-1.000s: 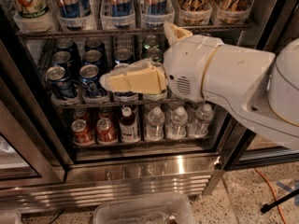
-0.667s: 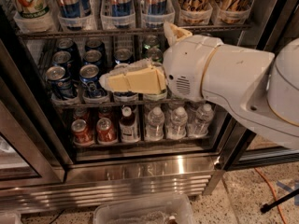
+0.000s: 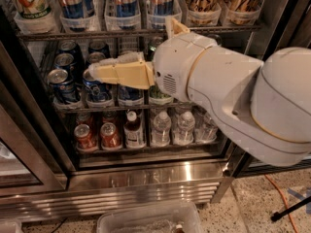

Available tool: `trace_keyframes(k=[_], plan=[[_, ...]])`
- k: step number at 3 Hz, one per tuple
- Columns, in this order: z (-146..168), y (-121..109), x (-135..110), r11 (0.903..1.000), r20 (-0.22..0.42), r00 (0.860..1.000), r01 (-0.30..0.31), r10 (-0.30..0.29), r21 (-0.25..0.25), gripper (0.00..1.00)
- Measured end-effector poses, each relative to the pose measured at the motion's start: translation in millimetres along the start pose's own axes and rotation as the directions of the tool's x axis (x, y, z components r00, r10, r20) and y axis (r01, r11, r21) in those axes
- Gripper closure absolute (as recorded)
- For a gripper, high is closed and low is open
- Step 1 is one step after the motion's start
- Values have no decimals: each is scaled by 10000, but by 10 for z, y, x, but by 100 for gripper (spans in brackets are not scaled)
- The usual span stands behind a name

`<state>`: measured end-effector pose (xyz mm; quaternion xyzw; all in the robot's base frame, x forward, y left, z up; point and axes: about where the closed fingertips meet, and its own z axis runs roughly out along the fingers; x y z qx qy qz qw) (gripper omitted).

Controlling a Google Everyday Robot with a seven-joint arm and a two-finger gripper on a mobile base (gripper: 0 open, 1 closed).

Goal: Pick 7up can from top shelf of fridge

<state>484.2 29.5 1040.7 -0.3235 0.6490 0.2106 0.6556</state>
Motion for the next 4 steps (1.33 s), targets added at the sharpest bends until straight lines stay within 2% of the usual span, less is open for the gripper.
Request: trace_keyframes(k=[1,2,3,4], plan=[[156,0,-113,9893,215,9996,125,-158,1454,0],[158,5,-116,9894,217,9996,127,-160,1448,0],[240,83,-157,9900,380,9993,-121,68,1404,0],[271,-11,-212,9815,736,9967,-477,345,1854,0]])
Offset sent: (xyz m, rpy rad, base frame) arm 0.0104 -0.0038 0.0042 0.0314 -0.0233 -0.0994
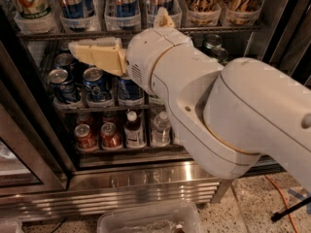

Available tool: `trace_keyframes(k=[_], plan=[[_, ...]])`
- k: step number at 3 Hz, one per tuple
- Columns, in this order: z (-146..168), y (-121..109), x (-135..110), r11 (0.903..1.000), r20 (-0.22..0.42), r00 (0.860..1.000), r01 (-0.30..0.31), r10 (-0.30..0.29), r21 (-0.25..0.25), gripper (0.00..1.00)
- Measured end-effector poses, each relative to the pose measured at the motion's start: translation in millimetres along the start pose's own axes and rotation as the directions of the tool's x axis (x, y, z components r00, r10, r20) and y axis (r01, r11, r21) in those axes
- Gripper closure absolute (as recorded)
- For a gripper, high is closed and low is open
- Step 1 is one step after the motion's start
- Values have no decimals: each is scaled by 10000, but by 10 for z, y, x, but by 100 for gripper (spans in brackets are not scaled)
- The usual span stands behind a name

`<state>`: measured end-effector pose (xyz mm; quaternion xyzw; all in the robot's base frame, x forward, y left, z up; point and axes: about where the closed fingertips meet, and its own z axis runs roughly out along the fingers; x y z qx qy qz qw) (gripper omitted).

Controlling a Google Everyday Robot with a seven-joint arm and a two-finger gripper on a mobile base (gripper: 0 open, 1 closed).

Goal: Pick 7up can from top shelf of fridge

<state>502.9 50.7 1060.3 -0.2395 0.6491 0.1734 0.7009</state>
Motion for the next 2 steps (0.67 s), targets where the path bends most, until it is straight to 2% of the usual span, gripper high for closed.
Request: trace_keyframes(k=[1,2], plan=[[156,372,-37,9996,304,9995,122,-114,-258,0],[173,407,-130,9989,482,9978,455,-452,-58,0]])
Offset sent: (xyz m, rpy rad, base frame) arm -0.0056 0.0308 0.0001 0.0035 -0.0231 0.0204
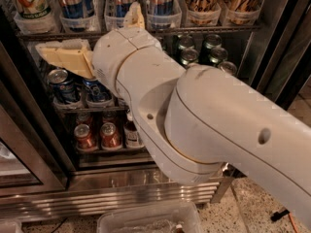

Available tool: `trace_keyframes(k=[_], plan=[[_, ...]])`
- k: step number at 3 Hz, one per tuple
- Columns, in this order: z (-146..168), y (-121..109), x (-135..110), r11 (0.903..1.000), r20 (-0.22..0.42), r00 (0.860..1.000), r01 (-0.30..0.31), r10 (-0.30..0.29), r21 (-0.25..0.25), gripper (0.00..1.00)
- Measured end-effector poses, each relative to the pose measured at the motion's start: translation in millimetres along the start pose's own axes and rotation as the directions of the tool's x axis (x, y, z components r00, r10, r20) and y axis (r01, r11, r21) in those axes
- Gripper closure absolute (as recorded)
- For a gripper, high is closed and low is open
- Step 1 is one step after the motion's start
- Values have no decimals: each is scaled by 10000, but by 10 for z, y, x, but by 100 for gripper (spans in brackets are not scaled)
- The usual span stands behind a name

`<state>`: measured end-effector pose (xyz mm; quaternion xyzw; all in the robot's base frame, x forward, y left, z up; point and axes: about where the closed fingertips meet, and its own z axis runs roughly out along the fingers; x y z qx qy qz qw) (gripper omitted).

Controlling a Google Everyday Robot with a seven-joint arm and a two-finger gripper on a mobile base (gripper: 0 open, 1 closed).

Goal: Pick 7up can from top shelf of fridge

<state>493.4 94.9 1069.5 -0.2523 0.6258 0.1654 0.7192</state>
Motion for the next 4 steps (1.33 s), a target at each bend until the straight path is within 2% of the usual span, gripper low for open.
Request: trace_keyframes(k=[2,3,4], plan=[[80,113,-22,9999,251,9996,-115,117,-59,0],[331,415,6,9996,760,9970,-182,165,213,0],[331,415,6,9996,761,9970,-182,165,212,0]])
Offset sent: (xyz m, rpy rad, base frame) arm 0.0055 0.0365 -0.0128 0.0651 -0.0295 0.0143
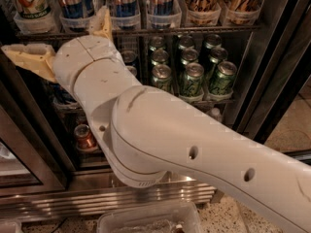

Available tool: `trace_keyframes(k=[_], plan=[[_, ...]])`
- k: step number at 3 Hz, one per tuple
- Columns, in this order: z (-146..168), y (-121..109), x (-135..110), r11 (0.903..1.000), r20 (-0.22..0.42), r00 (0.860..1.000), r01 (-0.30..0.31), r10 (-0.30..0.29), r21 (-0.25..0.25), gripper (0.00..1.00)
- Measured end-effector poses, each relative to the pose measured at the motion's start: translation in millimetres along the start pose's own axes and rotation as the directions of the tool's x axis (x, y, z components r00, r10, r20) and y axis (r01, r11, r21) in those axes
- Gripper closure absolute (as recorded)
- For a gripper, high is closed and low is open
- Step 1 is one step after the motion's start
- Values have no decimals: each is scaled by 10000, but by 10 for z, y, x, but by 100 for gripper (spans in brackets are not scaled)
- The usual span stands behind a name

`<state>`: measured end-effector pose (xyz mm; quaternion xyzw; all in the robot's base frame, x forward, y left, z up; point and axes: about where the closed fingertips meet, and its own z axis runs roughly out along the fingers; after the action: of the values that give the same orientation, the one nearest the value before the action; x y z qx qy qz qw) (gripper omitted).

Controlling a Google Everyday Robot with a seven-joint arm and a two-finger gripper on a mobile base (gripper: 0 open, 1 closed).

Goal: Pick 7up can from top shelf of fridge

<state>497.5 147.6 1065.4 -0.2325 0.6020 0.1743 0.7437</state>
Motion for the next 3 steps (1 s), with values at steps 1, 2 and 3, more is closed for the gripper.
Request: trace_keyframes(k=[1,2,3], plan=[[14,33,-24,9999,60,10000,-64,64,-91,0],[33,82,-42,9997,104,9999,-102,104,-204,0],[87,162,27,9981,-189,9983,-557,552,-275,0]])
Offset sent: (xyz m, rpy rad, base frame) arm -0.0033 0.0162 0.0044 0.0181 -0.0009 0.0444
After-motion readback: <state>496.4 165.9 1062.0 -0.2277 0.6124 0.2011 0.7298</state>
